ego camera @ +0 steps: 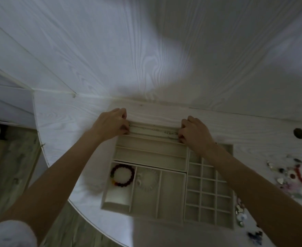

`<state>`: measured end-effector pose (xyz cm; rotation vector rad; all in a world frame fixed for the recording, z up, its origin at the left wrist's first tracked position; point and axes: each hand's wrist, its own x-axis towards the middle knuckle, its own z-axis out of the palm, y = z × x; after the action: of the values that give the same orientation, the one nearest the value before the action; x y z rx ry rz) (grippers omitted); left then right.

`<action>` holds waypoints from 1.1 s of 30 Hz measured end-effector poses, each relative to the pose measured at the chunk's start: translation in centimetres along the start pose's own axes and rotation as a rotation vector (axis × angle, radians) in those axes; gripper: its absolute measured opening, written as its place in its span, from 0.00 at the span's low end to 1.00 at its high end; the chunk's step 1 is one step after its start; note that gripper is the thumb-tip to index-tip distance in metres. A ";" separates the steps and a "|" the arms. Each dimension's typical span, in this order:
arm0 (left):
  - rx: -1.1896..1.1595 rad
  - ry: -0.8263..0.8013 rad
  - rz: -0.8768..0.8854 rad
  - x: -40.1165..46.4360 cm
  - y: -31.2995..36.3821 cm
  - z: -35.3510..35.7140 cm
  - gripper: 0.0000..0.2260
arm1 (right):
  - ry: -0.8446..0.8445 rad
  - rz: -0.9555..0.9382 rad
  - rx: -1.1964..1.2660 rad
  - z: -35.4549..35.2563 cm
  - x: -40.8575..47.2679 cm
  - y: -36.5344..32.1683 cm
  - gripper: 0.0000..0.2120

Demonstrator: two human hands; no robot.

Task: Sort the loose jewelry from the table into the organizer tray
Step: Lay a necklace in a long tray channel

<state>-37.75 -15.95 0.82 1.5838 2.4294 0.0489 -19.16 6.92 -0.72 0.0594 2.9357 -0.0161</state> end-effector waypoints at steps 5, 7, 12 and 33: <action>0.054 -0.073 -0.090 0.6 0.4 -0.2 0.04 | -0.058 0.019 -0.050 0.0 0.2 -0.1 0.13; 0.093 -0.124 -0.129 0.7 0.5 -0.4 0.07 | -0.074 0.046 -0.084 0.0 0.3 -0.2 0.13; 0.061 -0.148 -0.175 0.5 0.7 -0.7 0.07 | -0.011 0.084 -0.063 0.1 0.4 -0.2 0.14; -0.575 0.471 0.009 -0.3 32.5 5.5 0.10 | 0.285 0.542 0.312 3.7 -27.3 5.5 0.09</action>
<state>-7.25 -3.44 0.65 1.4147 2.3888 1.1256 8.55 11.27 1.18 0.9695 3.0538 -0.4112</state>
